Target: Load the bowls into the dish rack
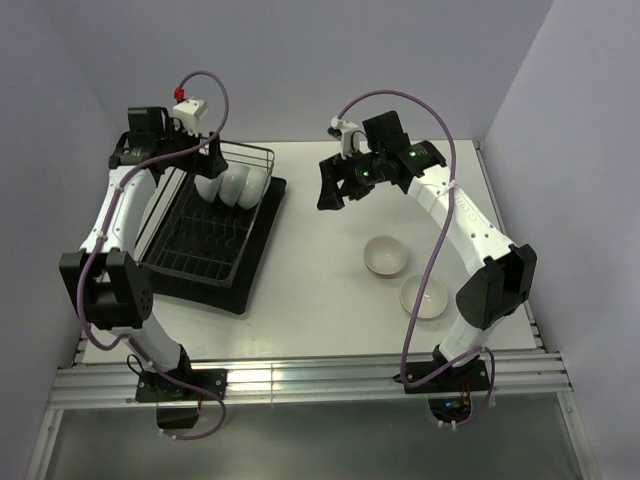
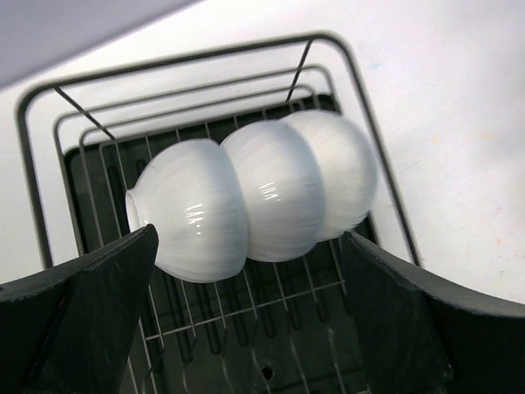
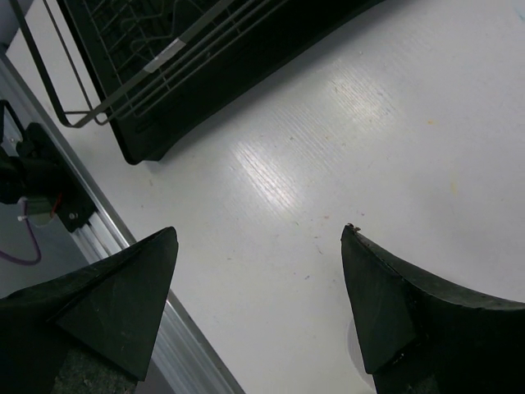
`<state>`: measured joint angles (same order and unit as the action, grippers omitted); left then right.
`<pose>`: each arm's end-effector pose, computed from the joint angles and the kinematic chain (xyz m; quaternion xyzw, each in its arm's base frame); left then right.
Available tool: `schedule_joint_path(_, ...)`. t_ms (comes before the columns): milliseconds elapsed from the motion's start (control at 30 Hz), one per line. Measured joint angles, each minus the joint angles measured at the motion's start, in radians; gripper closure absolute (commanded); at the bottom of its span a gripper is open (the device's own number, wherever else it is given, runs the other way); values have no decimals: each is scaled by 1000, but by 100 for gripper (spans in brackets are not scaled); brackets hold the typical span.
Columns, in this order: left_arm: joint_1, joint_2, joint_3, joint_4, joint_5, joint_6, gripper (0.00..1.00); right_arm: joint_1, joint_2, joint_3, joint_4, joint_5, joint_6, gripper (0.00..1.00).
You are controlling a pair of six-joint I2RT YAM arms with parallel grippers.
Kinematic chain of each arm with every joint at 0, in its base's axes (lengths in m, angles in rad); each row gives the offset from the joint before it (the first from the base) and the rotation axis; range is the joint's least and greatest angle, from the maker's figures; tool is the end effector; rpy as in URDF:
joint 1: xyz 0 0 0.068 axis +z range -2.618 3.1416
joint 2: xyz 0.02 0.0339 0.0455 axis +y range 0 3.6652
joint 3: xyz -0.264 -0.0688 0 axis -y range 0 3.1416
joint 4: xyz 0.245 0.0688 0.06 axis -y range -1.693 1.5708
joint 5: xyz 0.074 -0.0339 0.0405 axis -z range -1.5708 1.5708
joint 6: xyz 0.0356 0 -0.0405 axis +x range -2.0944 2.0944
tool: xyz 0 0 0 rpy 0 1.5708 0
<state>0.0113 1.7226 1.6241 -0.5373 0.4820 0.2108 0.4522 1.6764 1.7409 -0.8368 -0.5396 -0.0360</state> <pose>0.3947 -0.0120 0.3474 0.1934 0.8519 -0.1633 0.4585 0.3188 0.1752 0.3787 -0.3152 0.8367 0.3177 0.3158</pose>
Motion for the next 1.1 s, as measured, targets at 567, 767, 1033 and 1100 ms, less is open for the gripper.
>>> schedule_joint_path(567,-34,-401,-224,-30,166,37,3,-258,-74,-180,-254,73,-251,17)
schedule_joint_path(767,-33,-479,-379,-51,260,10,4,-281,-76,-261,-262,182,-272,21)
schedule_joint_path(1033,-32,-523,-436,-58,306,1,5,-296,-5,-309,-236,285,-268,24)
schedule_joint_path(1100,-32,-523,-436,-60,310,0,5,-296,14,-319,-226,300,-268,24)
